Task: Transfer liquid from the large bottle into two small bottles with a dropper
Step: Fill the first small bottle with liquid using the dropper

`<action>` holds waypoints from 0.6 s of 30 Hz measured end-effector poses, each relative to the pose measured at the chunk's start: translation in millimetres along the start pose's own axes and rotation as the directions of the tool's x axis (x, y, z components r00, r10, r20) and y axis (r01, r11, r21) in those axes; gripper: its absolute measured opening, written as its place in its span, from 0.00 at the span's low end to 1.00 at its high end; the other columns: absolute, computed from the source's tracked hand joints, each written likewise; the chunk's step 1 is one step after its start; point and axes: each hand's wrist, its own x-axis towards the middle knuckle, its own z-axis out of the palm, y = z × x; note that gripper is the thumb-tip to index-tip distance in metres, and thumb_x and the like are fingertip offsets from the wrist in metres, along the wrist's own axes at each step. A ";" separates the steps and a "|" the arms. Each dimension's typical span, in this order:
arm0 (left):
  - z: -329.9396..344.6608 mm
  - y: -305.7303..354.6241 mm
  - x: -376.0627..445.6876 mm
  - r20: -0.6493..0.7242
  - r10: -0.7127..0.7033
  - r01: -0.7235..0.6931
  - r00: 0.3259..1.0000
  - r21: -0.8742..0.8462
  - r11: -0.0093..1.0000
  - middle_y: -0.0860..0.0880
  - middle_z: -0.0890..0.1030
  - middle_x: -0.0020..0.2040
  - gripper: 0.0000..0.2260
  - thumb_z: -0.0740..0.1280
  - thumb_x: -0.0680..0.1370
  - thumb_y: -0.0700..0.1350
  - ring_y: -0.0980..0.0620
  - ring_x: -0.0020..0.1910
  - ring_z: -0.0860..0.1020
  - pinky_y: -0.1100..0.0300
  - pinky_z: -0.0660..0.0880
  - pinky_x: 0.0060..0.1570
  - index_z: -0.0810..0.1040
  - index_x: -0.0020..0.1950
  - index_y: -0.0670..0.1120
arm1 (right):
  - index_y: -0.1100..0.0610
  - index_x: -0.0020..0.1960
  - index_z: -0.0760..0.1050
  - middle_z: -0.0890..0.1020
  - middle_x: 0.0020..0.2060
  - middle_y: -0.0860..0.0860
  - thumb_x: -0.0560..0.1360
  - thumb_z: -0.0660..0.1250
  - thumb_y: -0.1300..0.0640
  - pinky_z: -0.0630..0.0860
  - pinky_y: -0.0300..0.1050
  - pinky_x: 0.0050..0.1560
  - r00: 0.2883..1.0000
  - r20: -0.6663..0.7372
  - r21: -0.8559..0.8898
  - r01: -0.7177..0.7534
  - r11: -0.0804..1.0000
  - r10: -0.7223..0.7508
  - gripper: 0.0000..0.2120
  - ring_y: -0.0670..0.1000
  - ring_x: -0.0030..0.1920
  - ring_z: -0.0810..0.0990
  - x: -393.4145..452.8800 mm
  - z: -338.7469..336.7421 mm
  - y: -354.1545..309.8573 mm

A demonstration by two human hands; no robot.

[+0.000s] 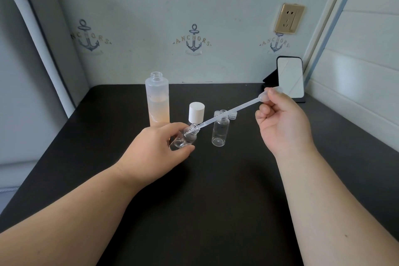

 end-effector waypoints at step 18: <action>0.2 0.3 0.2 -0.003 -0.012 0.012 1.000 0.008 1.000 0.62 0.78 0.43 0.11 0.71 0.73 0.58 0.61 0.42 0.76 0.71 0.68 0.38 0.78 0.54 0.66 | 0.57 0.40 0.86 0.83 0.36 0.52 0.77 0.70 0.65 0.72 0.36 0.35 0.999 0.006 0.023 0.031 0.999 -0.031 0.10 0.46 0.32 0.75 0.0 0.4 -1.1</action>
